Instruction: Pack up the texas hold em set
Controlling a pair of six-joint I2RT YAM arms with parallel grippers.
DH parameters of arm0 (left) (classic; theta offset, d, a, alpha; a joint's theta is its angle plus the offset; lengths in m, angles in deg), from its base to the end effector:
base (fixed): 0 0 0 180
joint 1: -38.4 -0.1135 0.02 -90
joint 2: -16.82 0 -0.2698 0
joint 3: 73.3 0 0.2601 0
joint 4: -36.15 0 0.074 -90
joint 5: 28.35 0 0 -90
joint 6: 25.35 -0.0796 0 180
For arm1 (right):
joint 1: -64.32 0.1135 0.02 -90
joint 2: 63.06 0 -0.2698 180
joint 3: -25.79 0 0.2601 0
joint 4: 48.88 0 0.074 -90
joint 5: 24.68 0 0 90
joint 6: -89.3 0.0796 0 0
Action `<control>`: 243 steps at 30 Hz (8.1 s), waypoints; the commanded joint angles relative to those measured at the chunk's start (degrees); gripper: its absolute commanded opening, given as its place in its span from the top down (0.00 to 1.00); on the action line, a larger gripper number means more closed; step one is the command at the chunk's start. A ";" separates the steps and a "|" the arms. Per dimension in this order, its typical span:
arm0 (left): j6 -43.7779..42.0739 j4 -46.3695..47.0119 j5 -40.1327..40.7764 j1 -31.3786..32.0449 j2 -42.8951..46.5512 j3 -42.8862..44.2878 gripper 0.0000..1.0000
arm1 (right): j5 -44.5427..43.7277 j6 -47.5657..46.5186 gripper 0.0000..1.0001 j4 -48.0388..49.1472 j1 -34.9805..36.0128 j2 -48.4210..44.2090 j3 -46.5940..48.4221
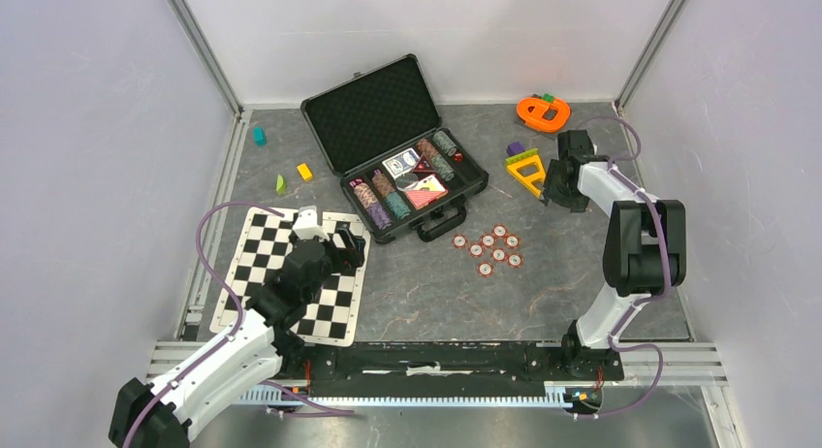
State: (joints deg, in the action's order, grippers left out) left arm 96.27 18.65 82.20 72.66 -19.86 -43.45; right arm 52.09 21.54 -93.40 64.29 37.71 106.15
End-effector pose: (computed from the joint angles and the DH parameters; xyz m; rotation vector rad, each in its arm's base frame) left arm 0.1787 -0.0879 0.1825 -0.1854 1.9791 -0.3924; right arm 0.3784 -0.0184 0.1506 0.5817 2.5999 -0.1890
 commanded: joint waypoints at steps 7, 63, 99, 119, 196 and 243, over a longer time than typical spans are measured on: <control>-0.45 2.37 -1.10 0.19 -1.22 1.24 0.04 | 0.83 -2.38 0.20 -0.26 -7.42 4.57 6.54; -0.73 3.10 -4.38 0.19 -1.38 1.15 0.00 | 6.82 -2.21 0.22 -0.53 -12.12 8.37 7.79; -0.52 3.50 -4.37 0.24 -2.24 1.23 0.00 | 8.53 -2.01 0.51 4.15 4.78 -14.45 -16.76; -0.73 3.91 -4.08 0.22 -3.48 1.15 0.00 | 5.92 -2.98 0.21 1.85 -8.39 8.76 3.98; -1.09 3.90 -4.09 0.20 -4.48 1.42 0.00 | 3.75 -5.00 0.26 3.52 20.42 -13.35 -14.67; -1.44 3.90 -4.50 0.20 -5.12 1.76 0.00 | 9.60 -5.90 0.59 2.40 19.53 -5.37 -4.52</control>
State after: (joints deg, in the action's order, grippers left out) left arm 96.27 20.03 77.61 72.66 -25.09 -43.45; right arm 59.85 15.73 -91.87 83.70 29.41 98.29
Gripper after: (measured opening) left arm 0.994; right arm 0.441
